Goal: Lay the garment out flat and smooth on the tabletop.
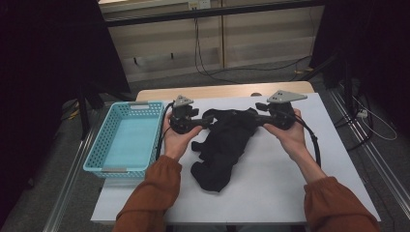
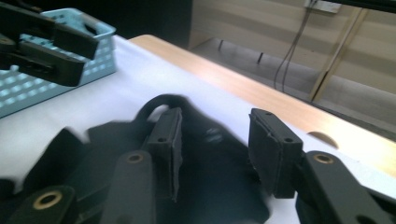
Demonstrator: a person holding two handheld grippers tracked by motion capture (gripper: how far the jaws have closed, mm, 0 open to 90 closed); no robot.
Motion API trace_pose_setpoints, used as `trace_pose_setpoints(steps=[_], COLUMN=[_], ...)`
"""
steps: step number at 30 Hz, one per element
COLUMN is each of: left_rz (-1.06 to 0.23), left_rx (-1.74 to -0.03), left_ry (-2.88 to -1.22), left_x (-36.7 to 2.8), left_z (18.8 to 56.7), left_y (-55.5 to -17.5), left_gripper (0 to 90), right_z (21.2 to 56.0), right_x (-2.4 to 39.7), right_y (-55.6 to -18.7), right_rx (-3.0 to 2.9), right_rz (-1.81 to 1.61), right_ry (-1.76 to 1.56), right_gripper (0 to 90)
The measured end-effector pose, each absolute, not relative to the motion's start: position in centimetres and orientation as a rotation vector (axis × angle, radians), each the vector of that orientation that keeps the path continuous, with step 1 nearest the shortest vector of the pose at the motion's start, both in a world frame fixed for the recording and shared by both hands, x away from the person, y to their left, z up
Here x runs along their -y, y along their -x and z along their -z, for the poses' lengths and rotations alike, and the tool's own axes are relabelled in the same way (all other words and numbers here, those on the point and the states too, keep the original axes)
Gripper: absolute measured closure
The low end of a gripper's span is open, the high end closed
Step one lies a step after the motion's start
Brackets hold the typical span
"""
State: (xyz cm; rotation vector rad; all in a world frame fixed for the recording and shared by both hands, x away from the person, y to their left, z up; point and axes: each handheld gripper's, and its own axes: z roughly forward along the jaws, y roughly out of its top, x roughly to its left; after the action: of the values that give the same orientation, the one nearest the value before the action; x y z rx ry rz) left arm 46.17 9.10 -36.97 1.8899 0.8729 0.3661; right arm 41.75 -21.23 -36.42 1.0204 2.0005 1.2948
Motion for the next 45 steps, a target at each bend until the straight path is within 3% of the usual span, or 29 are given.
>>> trace_pose_setpoints(steps=[7, 14, 28, 29, 30, 31, 33, 34, 45], left_rz=[-0.361, -0.323, -0.405, -0.401, -0.394, -0.359, -0.308, -0.309, -0.294], left_rx=[-0.859, -0.931, -0.995, -1.0, -0.99, -0.983, -0.965, -0.956, -0.794], left_ry=[-1.909, -1.957, -2.144, -2.147, -2.158, -2.161, -2.157, -2.168, -1.913], left_x=[-10.3, -11.2, -10.3, -10.3, -10.3, -10.3, -10.2, -10.0, -9.5], left_z=[38.5, 42.3, 46.2, 46.1, 46.0, 45.9, 45.8, 45.7, 41.6], left_y=[-43.6, -43.4, -43.8, -43.7, -43.5, -43.4, -43.0, -42.8, -39.9], left_gripper=[30.5, 44.3, 41.9, 43.4, 57.9, 57.9, 80.5, 84.6, 87.5], right_z=[37.9, 40.1, 42.0, 42.1, 42.2, 42.2, 42.3, 42.4, 41.7], right_x=[21.0, 20.9, 20.5, 20.4, 20.3, 20.3, 20.2, 20.2, 21.2], right_y=[-38.9, -36.4, -34.7, -34.6, -34.3, -34.3, -34.1, -34.0, -33.4], right_rx=[-2.027, -2.097, -2.173, -2.178, -2.186, -2.186, -2.196, -2.196, -2.146], right_rz=[-1.329, -1.286, -1.248, -1.245, -1.239, -1.239, -1.235, -1.234, -1.263], right_ry=[-1.008, -0.99, -0.975, -0.969, -0.963, -0.963, -0.958, -0.959, -0.974], right_gripper=[59.7, 62.5, 61.9, 61.8, 61.7, 61.7, 61.6, 61.6, 61.8])
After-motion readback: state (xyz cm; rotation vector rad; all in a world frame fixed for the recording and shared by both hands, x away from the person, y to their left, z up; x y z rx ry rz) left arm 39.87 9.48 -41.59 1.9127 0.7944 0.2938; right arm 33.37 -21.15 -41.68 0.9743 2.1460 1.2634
